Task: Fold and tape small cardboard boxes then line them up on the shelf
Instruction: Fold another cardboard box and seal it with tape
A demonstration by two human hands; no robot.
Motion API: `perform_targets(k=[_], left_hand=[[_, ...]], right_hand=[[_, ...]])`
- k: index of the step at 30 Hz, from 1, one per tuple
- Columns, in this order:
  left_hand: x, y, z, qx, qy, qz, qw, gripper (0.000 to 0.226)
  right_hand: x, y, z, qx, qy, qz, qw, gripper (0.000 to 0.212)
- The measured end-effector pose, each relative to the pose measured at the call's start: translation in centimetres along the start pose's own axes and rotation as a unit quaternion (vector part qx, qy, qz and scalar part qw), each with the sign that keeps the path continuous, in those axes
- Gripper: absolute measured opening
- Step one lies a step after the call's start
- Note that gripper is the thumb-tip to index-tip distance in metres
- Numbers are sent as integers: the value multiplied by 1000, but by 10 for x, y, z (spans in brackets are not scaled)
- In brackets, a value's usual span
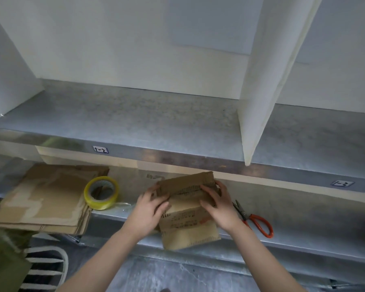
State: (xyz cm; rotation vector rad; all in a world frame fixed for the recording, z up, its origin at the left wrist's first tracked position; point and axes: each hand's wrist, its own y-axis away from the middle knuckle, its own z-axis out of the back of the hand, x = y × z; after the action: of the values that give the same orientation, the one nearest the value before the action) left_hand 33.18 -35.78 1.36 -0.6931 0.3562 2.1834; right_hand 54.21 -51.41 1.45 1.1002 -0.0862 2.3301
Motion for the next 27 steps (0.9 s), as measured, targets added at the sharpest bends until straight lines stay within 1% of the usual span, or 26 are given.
perform_targets(k=[2, 3, 5, 6, 7, 8, 10, 13, 15, 18, 20, 22, 23, 25, 26, 27], left_hand=[[2, -13, 14, 12, 18, 0, 1000, 32], [2, -20, 21, 37, 45, -1, 998, 29], [2, -31, 31, 112, 108, 3, 988, 31], [3, -33, 32, 137, 135, 10, 981, 32], [5, -33, 32, 145, 152, 12, 978, 32], [7, -30, 29, 138, 158, 9, 978, 31], [11, -20, 20, 98, 150, -5, 984, 31], [13, 0, 7, 53, 169, -6, 984, 37], [19, 12, 2, 62, 215, -5, 975, 41], [29, 19, 4, 92, 239, -26, 966, 54], [30, 17, 4, 84, 209, -27, 974, 65], [25, 13, -1, 41, 172, -33, 984, 70], [20, 12, -5, 30, 167, -41, 985, 71], [10, 16, -15, 30, 164, -61, 984, 67], [7, 20, -20, 28, 160, -69, 984, 66], [6, 23, -25, 23, 157, -74, 985, 66]], right_hand=[[3, -2, 3, 2, 47, -12, 999, 48], [4, -1, 1, -19, 98, -21, 995, 47], [12, 8, -6, -101, 197, -55, 974, 47], [18, 14, -12, -145, 208, -78, 964, 48], [24, 21, -17, -179, 186, -99, 961, 48], [30, 27, -23, -201, 141, -117, 962, 49], [37, 36, -36, -210, 44, -137, 967, 52], [42, 40, -57, -208, -81, -126, 967, 62], [42, 37, -61, -217, -140, -124, 958, 63], [38, 26, -52, -237, -187, -123, 945, 53], [36, 21, -47, -221, -162, -117, 954, 49], [36, 23, -44, -186, -147, -97, 967, 53], [37, 26, -44, -162, -166, -82, 969, 61], [33, 32, -45, -100, -195, -44, 975, 92], [31, 35, -47, -74, -172, -21, 982, 105], [28, 38, -48, -55, -134, 3, 989, 112]])
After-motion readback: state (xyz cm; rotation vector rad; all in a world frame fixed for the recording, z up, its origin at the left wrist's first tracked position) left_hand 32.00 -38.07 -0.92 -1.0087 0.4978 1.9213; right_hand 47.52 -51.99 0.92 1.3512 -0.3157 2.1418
